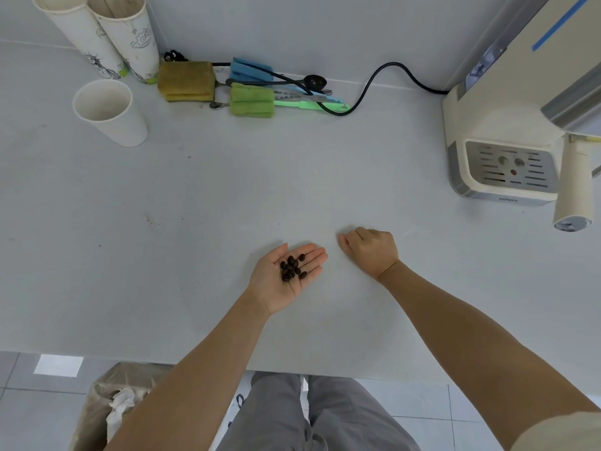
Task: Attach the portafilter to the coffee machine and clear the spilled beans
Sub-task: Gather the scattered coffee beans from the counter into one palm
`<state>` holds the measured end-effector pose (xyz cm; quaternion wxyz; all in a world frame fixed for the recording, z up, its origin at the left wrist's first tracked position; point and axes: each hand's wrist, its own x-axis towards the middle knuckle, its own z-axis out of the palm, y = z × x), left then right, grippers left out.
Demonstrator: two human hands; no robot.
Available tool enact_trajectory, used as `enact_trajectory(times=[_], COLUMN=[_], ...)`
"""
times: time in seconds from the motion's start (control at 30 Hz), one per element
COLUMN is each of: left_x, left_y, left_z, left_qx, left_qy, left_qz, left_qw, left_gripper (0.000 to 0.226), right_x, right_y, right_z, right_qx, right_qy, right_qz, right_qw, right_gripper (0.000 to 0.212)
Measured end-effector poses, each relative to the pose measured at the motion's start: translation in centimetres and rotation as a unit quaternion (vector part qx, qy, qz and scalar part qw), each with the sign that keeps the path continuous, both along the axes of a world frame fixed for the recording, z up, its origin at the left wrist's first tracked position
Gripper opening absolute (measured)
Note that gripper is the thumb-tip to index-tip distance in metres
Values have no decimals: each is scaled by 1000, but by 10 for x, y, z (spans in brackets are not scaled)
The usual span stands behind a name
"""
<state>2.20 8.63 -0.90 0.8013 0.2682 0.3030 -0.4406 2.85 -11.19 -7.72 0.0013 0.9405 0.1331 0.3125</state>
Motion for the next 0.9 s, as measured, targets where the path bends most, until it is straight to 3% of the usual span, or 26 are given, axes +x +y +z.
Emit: enact_trajectory(times=[0.17, 0.33, 0.9], left_x=[0, -2, -7], left_y=[-5, -7, -18], left_z=[-1, 0, 4], left_qx=[1, 3, 4], left_qy=[-3, -2, -5], left_qz=[-5, -3, -11], left_qw=[1000, 1000, 1000], left_gripper=[51, 50, 52], right_x=[-1, 1, 5], right_y=[0, 1, 0], right_z=[2, -1, 18], right_qx=[-15, 25, 50], right_qy=[3, -7, 11], right_qz=[-47, -48, -27], right_qw=[999, 999, 998], right_gripper=[50, 69, 70])
